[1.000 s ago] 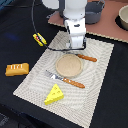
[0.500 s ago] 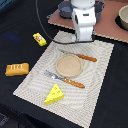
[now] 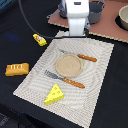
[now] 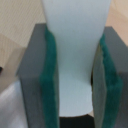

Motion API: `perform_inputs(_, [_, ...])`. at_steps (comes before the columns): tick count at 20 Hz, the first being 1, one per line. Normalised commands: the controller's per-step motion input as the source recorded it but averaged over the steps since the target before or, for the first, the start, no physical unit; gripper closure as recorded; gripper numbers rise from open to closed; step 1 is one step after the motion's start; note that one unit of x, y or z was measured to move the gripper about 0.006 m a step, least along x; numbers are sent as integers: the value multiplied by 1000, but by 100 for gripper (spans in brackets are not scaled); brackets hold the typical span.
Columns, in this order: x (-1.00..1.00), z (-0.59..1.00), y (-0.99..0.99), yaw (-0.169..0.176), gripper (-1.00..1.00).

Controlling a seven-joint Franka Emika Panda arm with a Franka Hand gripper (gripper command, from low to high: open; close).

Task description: Interact with the objects in diverse but meaningful ways.

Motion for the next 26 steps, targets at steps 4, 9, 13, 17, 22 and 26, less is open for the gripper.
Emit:
perform_inputs(4, [-380, 6, -874, 0, 100])
perform_inputs(9, [-337, 0, -908, 0, 100])
perform_inputs(13, [-316, 0, -918, 0, 100])
perform_inputs(17, [-220, -69, -914, 5, 100])
perform_inputs(22, [-9, -184, -818, 63, 100])
perform_inputs(26, [0, -229, -673, 157, 100])
